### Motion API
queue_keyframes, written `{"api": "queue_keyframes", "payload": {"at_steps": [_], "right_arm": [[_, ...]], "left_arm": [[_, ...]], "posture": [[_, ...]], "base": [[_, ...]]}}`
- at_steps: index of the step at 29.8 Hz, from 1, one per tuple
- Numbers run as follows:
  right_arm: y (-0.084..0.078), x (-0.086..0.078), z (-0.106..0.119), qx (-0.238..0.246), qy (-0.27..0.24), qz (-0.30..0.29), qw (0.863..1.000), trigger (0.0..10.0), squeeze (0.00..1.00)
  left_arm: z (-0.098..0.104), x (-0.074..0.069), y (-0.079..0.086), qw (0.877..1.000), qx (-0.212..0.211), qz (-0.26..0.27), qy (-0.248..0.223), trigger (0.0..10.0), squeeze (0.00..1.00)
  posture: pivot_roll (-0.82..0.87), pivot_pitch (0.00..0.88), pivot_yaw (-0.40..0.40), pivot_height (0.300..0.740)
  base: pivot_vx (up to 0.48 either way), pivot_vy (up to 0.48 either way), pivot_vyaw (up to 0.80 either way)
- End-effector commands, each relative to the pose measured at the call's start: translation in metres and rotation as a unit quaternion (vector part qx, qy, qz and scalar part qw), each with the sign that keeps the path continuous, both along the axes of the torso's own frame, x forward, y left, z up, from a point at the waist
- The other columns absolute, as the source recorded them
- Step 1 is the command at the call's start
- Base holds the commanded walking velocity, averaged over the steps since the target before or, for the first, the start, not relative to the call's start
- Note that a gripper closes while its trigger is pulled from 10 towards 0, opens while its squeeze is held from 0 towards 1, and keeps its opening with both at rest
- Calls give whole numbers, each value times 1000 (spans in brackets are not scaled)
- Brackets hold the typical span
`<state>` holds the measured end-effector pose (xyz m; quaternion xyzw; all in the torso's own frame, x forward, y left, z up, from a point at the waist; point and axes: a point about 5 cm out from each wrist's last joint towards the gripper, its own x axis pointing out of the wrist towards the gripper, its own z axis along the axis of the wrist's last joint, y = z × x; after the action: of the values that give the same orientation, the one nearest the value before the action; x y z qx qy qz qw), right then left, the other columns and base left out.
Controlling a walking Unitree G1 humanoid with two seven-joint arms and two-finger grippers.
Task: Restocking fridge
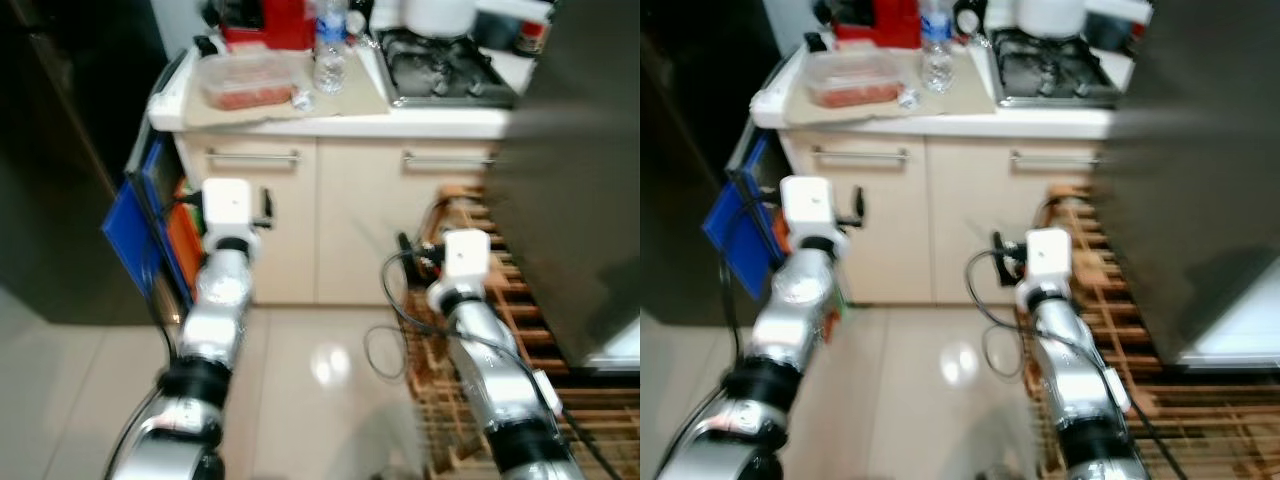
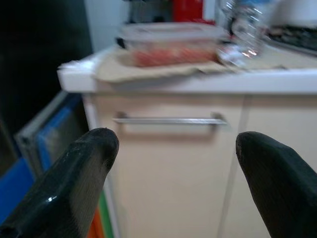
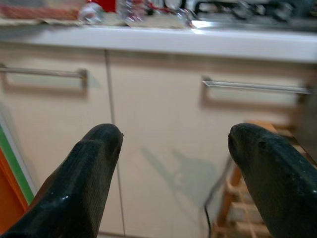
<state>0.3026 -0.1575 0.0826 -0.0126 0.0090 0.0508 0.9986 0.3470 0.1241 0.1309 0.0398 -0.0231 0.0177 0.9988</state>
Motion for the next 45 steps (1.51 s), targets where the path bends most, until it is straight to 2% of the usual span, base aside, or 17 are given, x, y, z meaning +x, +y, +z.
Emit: {"api": "queue_keyframes", "payload": {"at_steps": [1,4,5,6,10,12,18,25,27,30,32,35,42,45], "right_arm": [[9,3,9,-2,-25,11,1000,10000,192],[10,4,21,-14,-60,7,998,10000,188],[10,7,34,-19,-92,1,996,10000,184],[9,13,57,-18,-137,-13,990,10000,180],[6,17,69,-15,-157,-24,987,10000,180],[4,21,78,-10,-171,-32,985,10000,176],[-3,24,80,-7,-172,-54,984,10000,176],[-3,22,81,-9,-177,-66,982,10000,188],[-2,21,83,-11,-183,-69,981,10000,106],[-2,20,87,-13,-192,-69,979,10000,98],[-3,19,93,-18,-204,-70,976,10000,90],[-3,20,95,-20,-210,-71,975,10000,90],[-2,20,90,-17,-200,-71,977,10000,106],[-1,20,89,-4,-195,-73,978,10000,110]], "left_arm": [[5,2,8,1000,9,10,-9,10000,0],[8,3,8,1000,14,4,-14,10000,0],[11,3,6,1000,17,0,-19,10000,0],[21,5,3,999,25,-13,-38,10000,0],[31,7,0,998,34,-23,-57,10000,0],[44,9,-4,995,43,-35,-79,10000,0],[55,10,-11,992,50,-63,-97,10000,0],[55,8,-15,990,62,-78,-98,10000,0],[57,4,-23,985,79,-104,-113,10000,0],[61,1,-28,981,77,-120,-129,10000,0],[67,-4,-35,976,52,-154,-146,10000,0],[68,-6,-42,971,66,-171,-151,10000,0],[64,-5,-41,972,70,-175,-138,10000,0],[64,-4,-39,973,72,-172,-138,10000,0]], "posture": [[106,3,7,740],[105,4,8,740],[102,6,8,740],[102,9,8,740],[104,8,7,740],[107,9,6,740],[112,11,4,740],[110,8,5,740],[112,6,3,740],[111,3,2,740],[106,0,1,740],[104,0,2,740],[105,0,2,740],[106,0,2,740]], "base": [[446,0,506],[465,0,504],[480,0,488],[480,0,463],[480,0,456],[480,0,438],[480,0,350],[469,0,0],[184,-154,0],[0,0,0],[0,-141,0],[204,-337,0],[323,-351,0],[322,-351,-800]]}}
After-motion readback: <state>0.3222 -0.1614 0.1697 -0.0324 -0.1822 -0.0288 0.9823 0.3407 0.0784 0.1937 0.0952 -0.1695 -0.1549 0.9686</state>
